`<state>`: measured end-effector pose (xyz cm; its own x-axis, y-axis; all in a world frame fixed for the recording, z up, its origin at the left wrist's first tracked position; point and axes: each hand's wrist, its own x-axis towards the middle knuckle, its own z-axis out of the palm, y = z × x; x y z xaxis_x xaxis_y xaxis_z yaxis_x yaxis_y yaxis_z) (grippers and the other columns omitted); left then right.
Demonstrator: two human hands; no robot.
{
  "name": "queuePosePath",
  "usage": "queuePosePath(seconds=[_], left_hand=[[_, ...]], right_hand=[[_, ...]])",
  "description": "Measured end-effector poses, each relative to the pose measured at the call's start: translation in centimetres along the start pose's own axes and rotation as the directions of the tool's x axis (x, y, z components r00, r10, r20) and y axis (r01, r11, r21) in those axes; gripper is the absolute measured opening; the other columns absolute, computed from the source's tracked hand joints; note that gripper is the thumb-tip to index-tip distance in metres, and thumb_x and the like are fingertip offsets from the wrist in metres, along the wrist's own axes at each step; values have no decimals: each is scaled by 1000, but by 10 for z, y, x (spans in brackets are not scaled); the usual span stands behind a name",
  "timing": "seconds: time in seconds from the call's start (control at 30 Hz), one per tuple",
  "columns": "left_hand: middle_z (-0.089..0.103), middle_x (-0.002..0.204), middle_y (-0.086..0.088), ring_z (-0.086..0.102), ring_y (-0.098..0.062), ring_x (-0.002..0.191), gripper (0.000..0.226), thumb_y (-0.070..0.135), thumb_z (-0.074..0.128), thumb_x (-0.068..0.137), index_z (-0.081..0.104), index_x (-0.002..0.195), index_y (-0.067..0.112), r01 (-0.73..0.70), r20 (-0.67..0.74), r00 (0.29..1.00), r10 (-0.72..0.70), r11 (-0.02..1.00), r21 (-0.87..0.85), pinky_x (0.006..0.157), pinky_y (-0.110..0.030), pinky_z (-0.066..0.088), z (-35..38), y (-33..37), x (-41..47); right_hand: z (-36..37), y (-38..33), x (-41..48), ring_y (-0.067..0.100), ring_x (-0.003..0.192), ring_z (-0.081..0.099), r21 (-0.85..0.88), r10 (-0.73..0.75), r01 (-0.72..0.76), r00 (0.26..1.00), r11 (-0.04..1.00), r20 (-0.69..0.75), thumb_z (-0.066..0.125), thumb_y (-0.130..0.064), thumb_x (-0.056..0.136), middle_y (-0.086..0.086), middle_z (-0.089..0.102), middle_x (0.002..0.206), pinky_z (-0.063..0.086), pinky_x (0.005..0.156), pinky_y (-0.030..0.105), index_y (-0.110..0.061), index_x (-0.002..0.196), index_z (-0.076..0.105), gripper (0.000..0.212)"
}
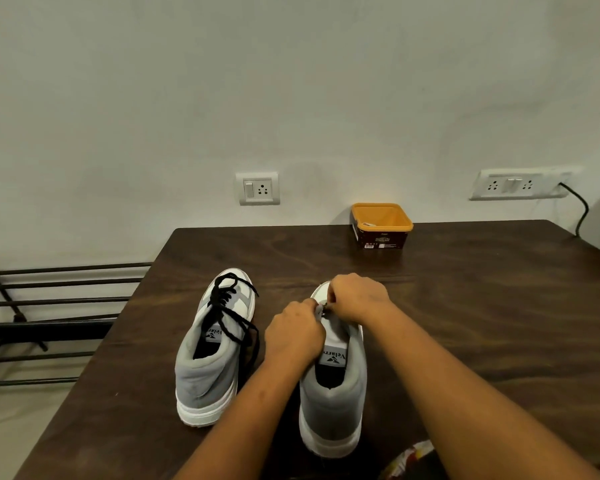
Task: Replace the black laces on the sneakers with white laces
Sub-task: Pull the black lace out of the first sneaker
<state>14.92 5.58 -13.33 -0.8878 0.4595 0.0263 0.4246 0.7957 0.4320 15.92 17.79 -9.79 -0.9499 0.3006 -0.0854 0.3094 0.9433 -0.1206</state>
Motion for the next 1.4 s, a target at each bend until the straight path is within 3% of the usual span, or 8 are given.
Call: queuePosePath(seconds=[0.3, 0.43, 0.53, 0.7, 0.93, 1.07, 1.17, 1.4], left_hand=[[57, 116, -10, 56, -34, 106, 26, 25, 35, 98, 53, 115, 15, 27, -56, 998, -25, 999, 42, 71, -34, 34, -1, 6, -5], [60, 114, -9, 58, -32, 104, 23, 18, 36, 96, 54, 111, 15, 34, -84, 996, -30, 998, 56, 71, -33, 36, -2, 5, -4], [60, 115, -9, 58, -32, 104, 23, 18, 35, 96, 53, 110, 14, 42, -92, 995, -36, 997, 70, 74, -36, 40, -2, 5, -4], [60, 117, -12, 57, -34, 107, 24, 15, 35, 95, 51, 113, 12, 68, -72, 996, -60, 993, 101, 78, -37, 43, -3, 4, -2], [61, 115, -12, 57, -34, 104, 24, 22, 33, 99, 51, 111, 12, 59, -85, 995, -49, 992, 112, 70, -35, 35, -4, -1, -2], [61, 116, -13, 57, -34, 105, 23, 20, 34, 98, 50, 110, 12, 66, -79, 995, -58, 992, 105, 71, -35, 36, -4, -4, 0], [60, 118, -12, 57, -33, 107, 24, 15, 36, 94, 50, 113, 12, 87, -66, 995, -80, 991, 102, 75, -37, 41, -5, -5, 1], [59, 119, -13, 56, -35, 109, 28, 12, 36, 92, 49, 116, 12, 108, -42, 994, -104, 990, 96, 80, -39, 43, -6, -6, 2]], right_hand=[[0, 22, 9, 23, 96, 56, 438, 4, -40, 997, 898, 82, 40, -10, 100, 6, 58, 108, 46, 84, 36, -10, 113, 60, 24], [-8, 27, -3, 13, 68, 55, 990, 105, -131, 987, 49, 125, 31, -17, 104, 3, 57, 79, 44, 63, 31, -15, 87, 53, 28], [-9, 28, -5, 14, 54, 48, 977, 64, -106, 991, -183, 119, 30, -16, 104, 3, 51, 62, 43, 61, 30, -12, 80, 50, 31], [-6, 14, -1, 13, 64, 49, 565, -85, 86, 996, 821, -28, 47, -25, 99, 1, 52, 69, 37, 62, 28, -17, 68, 50, 32], [2, -8, -3, 26, 97, 63, -7, -99, 99, 995, 995, 11, 69, -32, 85, 6, 66, 109, 51, 78, 35, -20, 105, 67, 23], [3, -3, -3, 21, 98, 59, 295, -18, 56, 991, 954, -129, 60, -30, 92, -3, 60, 104, 47, 78, 32, -26, 98, 69, 12], [0, 8, 3, 19, 88, 55, 635, 187, 6, 954, 773, -237, 56, -20, 95, -1, 54, 93, 44, 76, 29, -18, 89, 68, 13], [-19, 2, -4, 11, 51, 39, 958, 294, 82, 956, -274, 2, 29, -11, 104, 3, 41, 64, 41, 47, 23, -15, 79, 47, 31]])
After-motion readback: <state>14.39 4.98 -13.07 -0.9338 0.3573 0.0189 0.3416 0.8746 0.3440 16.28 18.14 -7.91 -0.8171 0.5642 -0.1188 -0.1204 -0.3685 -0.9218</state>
